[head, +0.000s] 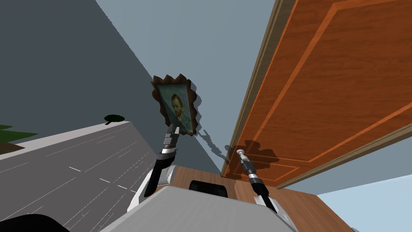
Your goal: Pull the door open
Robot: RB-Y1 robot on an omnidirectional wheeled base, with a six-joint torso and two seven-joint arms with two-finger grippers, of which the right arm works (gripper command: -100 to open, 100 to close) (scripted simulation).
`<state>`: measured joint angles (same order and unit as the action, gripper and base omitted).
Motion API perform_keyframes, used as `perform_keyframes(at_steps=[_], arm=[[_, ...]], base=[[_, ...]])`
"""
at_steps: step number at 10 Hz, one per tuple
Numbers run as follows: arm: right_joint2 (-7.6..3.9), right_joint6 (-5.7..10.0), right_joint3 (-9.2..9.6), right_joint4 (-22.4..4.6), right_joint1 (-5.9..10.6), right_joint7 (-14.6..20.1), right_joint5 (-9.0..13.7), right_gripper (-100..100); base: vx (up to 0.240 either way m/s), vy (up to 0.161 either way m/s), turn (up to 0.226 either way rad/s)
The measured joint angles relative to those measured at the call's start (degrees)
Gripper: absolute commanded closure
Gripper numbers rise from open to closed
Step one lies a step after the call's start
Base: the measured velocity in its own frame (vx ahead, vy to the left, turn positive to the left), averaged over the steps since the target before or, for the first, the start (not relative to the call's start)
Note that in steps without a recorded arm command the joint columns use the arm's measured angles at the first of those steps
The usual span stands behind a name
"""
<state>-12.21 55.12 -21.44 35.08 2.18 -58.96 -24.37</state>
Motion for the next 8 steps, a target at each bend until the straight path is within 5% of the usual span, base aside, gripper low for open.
perform_keyframes(at_steps=[8], arm=[[-0.16,-0.46,-0.02,0.1,-0.03,11.2,3.3,100]], base=[[-0.043,-0.021,0.082]])
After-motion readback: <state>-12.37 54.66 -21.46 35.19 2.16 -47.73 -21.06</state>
